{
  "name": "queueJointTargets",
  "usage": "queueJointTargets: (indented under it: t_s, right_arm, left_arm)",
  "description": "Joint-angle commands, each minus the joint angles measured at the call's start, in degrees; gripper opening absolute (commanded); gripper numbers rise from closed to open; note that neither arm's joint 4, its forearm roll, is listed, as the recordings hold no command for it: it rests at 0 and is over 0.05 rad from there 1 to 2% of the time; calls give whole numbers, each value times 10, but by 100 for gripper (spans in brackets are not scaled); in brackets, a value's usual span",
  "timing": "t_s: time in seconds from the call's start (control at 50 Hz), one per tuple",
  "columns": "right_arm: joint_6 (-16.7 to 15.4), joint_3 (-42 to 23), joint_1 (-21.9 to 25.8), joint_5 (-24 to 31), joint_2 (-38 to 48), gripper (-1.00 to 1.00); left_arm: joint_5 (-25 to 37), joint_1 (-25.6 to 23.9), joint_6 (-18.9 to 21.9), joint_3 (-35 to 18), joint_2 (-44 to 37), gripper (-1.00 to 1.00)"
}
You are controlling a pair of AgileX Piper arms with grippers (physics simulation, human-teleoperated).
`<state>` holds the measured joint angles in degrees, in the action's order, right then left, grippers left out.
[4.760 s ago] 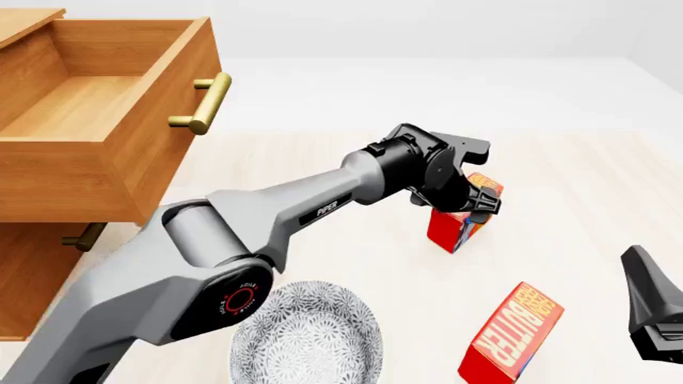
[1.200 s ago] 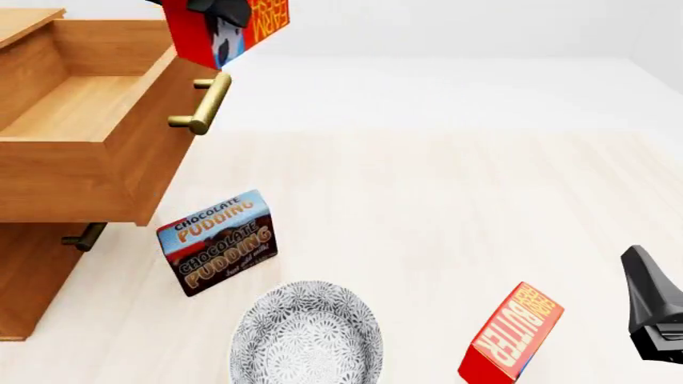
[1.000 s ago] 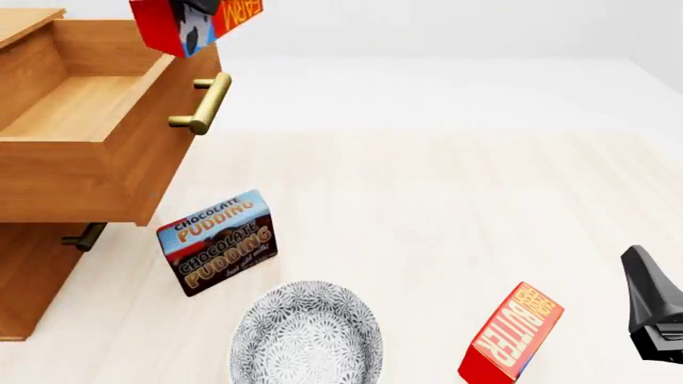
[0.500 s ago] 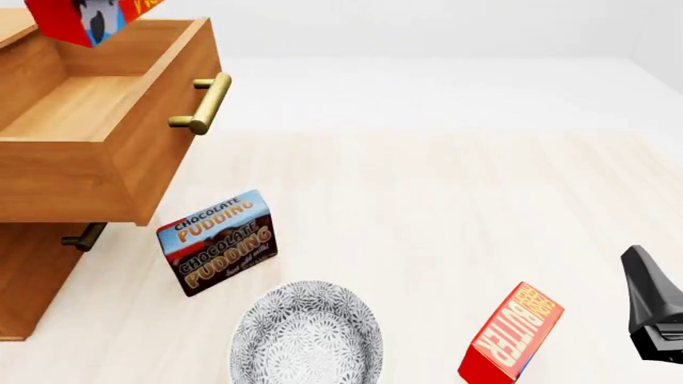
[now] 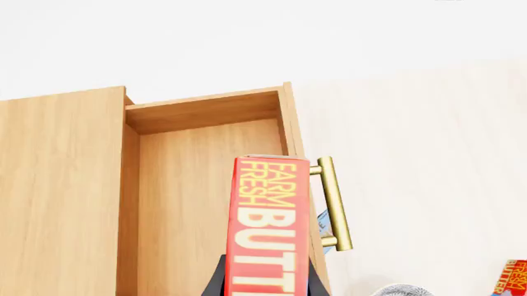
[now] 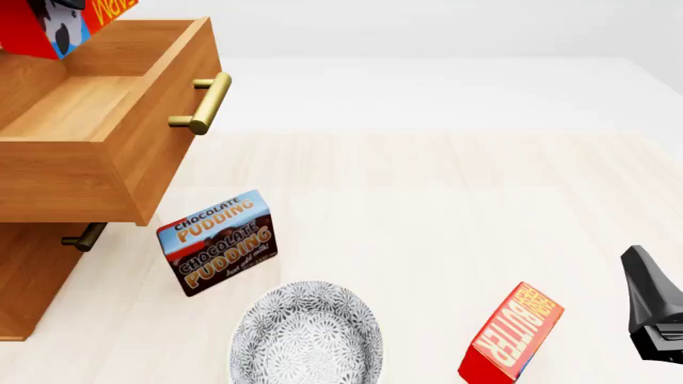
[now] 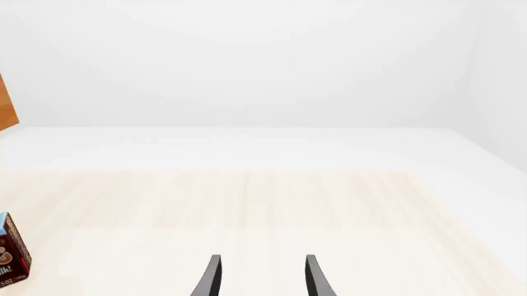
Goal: Put the butter at the front in the top drawer of the cabinet and close it.
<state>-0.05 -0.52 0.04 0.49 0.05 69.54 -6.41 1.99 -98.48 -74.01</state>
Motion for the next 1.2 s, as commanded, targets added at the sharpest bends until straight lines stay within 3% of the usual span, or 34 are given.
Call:
queueJointTargets:
  t_s: [0.02,0.48,1.2]
  right_arm:
    - [0,0,0,0,0,100]
    - [0,0,0,0,0,100]
    - [0,-1,0,0,1,100]
  left_arm:
    - [-15,24,0,21,13,-100]
    - [-67,58,-8,87,6,-100]
    - [-134,62,-43,162,1,-100]
